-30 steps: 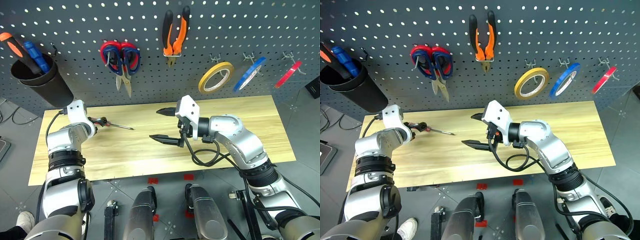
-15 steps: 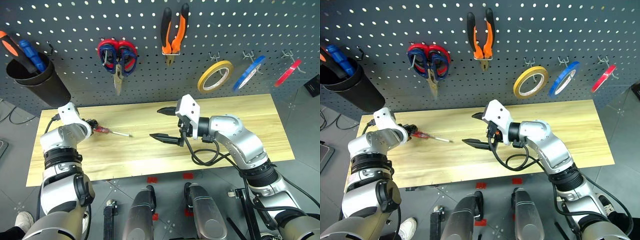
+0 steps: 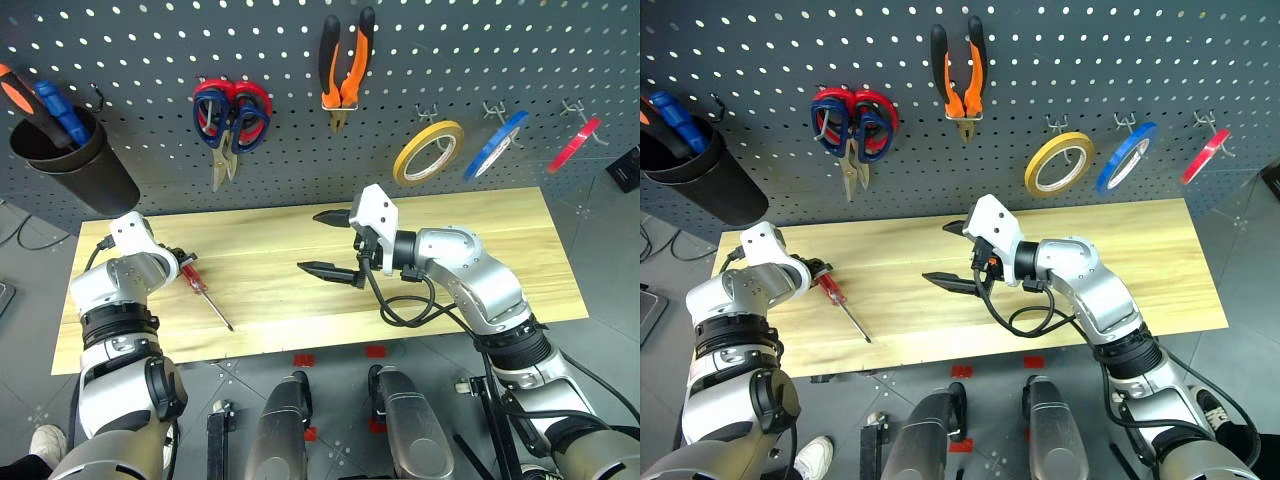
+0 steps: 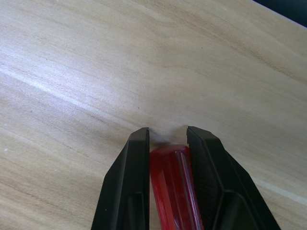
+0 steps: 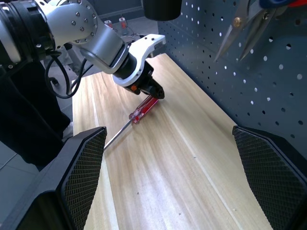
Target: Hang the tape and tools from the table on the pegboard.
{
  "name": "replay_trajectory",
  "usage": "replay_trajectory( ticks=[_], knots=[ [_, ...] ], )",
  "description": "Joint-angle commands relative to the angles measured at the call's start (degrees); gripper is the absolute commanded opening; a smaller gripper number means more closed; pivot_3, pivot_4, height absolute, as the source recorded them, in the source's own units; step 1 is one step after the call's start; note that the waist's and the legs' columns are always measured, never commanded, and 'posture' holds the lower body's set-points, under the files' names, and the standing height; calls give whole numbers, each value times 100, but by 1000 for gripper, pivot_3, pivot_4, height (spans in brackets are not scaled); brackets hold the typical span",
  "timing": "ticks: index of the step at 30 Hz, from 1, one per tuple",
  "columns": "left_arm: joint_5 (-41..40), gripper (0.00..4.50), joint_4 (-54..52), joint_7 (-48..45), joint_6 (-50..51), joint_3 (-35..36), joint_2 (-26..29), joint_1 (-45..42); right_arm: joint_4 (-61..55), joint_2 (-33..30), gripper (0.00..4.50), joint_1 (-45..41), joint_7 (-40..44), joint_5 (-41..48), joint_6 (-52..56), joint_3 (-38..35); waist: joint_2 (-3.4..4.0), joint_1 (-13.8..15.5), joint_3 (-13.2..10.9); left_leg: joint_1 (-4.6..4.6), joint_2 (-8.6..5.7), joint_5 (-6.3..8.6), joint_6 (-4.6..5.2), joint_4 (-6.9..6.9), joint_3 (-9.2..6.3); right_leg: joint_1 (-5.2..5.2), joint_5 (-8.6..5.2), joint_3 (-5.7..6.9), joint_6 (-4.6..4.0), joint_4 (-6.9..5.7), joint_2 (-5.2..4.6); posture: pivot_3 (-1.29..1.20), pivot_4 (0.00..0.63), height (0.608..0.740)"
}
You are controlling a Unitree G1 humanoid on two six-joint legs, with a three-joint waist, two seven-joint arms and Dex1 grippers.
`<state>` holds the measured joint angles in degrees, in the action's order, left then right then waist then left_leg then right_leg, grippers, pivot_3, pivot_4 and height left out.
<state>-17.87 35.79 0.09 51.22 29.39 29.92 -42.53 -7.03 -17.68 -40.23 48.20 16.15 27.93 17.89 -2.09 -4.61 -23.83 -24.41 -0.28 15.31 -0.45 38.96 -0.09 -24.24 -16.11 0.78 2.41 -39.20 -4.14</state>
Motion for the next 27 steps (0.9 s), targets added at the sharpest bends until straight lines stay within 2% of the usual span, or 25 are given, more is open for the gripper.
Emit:
replay_trajectory(
  ticks=[1, 6, 10, 15, 17, 27],
  knots=[
    [223, 847, -21, -624, 62, -653, 193, 297, -123, 40, 4500, -50, -42, -22, -143, -115, 0, -2, 0, 0, 0, 0, 0, 0, 1, 0, 0, -1, 0, 0, -1, -142, 425, 740],
    [675, 847, 184, -2040, -324, -1958, 589, 371, -47, 89, 4500, -71, -76, -59, -185, -118, 2, 0, 1, 0, -1, -1, -2, -2, 0, 0, 0, 0, 0, 0, -1, -140, 415, 740],
    [1170, 847, 435, -2988, -1043, -2798, 904, 402, -15, 116, 4500, -85, -102, -94, -229, -144, 6, 0, 3, 0, -3, -1, -2, -2, 1, 0, 0, 0, 0, 0, -2, -145, 409, 740],
    [1378, 847, 706, -3462, -1389, -3027, 985, 297, -27, 131, 4500, -68, -113, -135, -246, -176, 10, 3, 6, 0, -4, -1, -1, -2, 0, 0, 0, -1, 0, 2, -5, -153, 404, 740],
    [1444, 1566, 764, -3469, -1437, -3021, 976, 265, -36, 130, 4500, -60, -119, -148, -249, -186, 11, 2, 6, 0, -4, -1, 0, -2, 0, 1, 0, 0, 0, 1, -5, -153, 404, 740],
    [1391, 4471, 537, -3445, -1008, -2829, 909, 307, -66, 130, 4500, -31, -121, -147, -243, -183, 12, 0, 7, 0, -4, -1, 0, 0, -1, 1, 0, 1, 0, -1, -5, -147, 401, 740]
  ],
)
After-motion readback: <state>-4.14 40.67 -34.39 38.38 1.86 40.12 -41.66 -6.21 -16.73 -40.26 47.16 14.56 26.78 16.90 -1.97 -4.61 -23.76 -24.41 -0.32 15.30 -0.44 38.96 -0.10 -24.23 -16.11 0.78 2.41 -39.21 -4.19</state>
